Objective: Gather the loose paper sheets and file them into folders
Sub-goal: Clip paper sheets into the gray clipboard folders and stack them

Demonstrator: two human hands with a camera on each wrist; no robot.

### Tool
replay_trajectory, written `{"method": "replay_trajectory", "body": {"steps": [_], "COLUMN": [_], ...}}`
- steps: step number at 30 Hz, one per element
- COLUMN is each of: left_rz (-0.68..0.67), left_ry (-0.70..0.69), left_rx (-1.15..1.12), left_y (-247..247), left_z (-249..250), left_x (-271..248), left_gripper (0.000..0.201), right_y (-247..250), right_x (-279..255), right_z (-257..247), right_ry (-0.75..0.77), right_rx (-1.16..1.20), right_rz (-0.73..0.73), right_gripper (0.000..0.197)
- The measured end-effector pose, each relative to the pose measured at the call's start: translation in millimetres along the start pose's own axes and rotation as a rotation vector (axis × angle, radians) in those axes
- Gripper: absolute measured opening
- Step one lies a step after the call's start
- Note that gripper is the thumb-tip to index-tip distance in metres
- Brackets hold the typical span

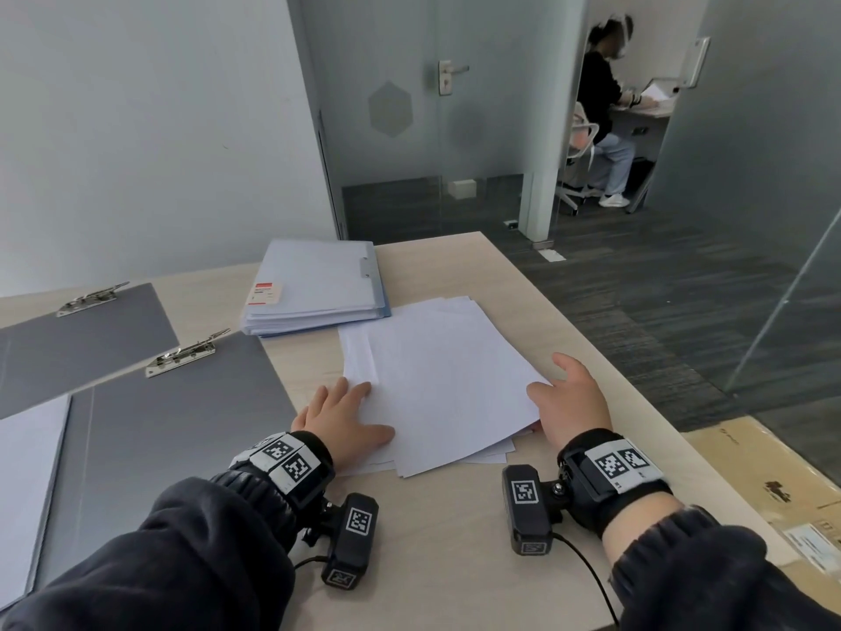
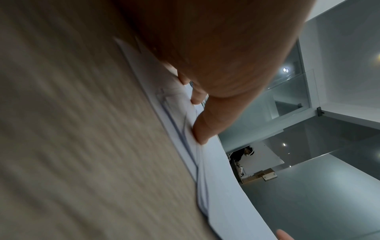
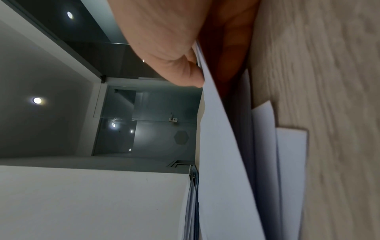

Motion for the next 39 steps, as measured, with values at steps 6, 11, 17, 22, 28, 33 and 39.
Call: {"method": "replay_trajectory", "body": {"steps": [6, 11, 17, 22, 28, 33, 39], "left_rz": [-0.043, -0.058, -0.075, -0.073, -0.054, -0.026, 0.085], "left_ry": [0.007, 0.011, 0.012, 0.007, -0.013, -0.029, -0.115], "left_rx": [0.022, 0.016, 0.033, 0.039, 0.062, 0.039, -0.392], "left_y": [-4, -6, -8, -8, -5, -1, 24], "left_z": [-4, -4, -8, -7, -5, -2, -1], "left_x": [3, 5, 8, 8, 8, 6, 4], "left_gripper": [0.075, 0.073, 0.073, 0.073, 0.076, 0.074, 0.055], "right_y": [-8, -9, -7, 1, 33, 66, 67], "right_x": [6, 19, 24, 21, 11, -3, -23], "right_z": [0, 8, 13, 19, 38, 52, 41], "right_ry": [0.001, -0.059, -0.161, -0.198, -0.207, -0.195, -0.133], "right_rx": [0.047, 0.051, 0.034, 0.064, 0.158, 0.267, 0.411], "right_rz": [-0.092, -0.122, -0.173, -0.146, -0.001, 0.097, 0.022], "right_gripper": [0.030, 0.023, 0.013, 0.005, 0.008, 0.011, 0.015]}}
Point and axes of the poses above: each hand's wrist, its own x-axis towards the middle knuckle, its own y-axis out of the back of the hand, z = x × y, the point moved 9 cm from there along x, towards the middle knuckle, and after that the axes turned 7 degrees about -z, right-handed, at the moved point
